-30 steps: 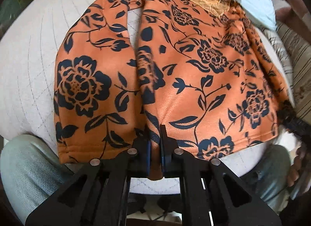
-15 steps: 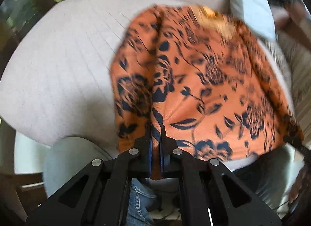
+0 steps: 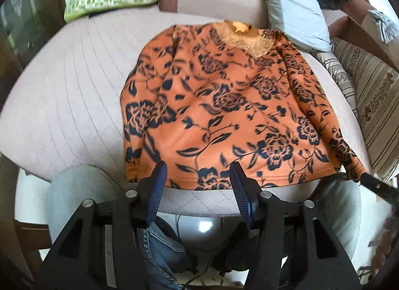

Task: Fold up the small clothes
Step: 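Open both grippers and release the smoothed shirt hem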

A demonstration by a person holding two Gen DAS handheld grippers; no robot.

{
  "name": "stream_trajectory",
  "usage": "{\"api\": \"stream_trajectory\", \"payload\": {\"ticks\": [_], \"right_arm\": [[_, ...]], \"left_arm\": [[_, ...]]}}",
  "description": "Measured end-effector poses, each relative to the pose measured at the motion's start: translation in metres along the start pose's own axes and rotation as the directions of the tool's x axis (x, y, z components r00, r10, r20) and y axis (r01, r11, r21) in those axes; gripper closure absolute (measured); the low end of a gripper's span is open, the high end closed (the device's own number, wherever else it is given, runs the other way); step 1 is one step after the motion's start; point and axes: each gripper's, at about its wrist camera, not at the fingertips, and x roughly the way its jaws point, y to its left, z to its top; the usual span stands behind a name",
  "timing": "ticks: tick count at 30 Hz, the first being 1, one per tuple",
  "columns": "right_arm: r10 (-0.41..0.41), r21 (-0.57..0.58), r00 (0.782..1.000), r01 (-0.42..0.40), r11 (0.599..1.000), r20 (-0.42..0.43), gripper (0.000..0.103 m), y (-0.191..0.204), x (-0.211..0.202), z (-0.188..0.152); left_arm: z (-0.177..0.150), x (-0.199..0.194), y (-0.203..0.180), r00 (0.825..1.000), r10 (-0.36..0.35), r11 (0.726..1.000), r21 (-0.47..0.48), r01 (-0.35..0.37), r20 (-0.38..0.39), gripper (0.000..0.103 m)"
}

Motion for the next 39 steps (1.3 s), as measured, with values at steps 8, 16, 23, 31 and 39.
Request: {"api": "stream_trajectory", "payload": {"ticks": [8, 16, 23, 31, 39], "right_arm": [[0.049, -0.071, 0.990, -0.040, 0.997, 0.132, 0.063, 0.039, -0.035, 0.004], [0.148, -0.135, 0.976, -0.127, 0.983, 0.159, 0.063, 0.075, -0.039, 0.024], [0.055, -0.205, 0.981, -0.016, 0.979, 0.188, 0.063, 0.111, -0.041, 0.034], [-0.085, -0.261, 0.963, 0.153, 0.953, 0.255, 0.062, 0.149, -0.046, 0.044], [0.077, -0.247, 0.982, -0.032, 0.968, 0.174, 0.059, 0.156, -0.021, 0.060]], "left_arm": [[0.002, -0.030, -0.022, 0.996, 0.040, 0.997, 0.060, -0.045, 0.076, 0.051], [0.011, -0.020, 0.037, 0.999, 0.026, 0.992, -0.126, -0.020, 0.039, 0.051], [0.012, -0.019, 0.047, 0.998, 0.035, 0.988, -0.150, -0.027, 0.052, 0.051], [0.017, -0.010, 0.053, 0.999, 0.029, 0.987, -0.160, -0.021, 0.044, 0.051], [0.029, 0.016, 0.086, 1.000, 0.022, 0.970, -0.244, -0.018, 0.013, 0.051]]}}
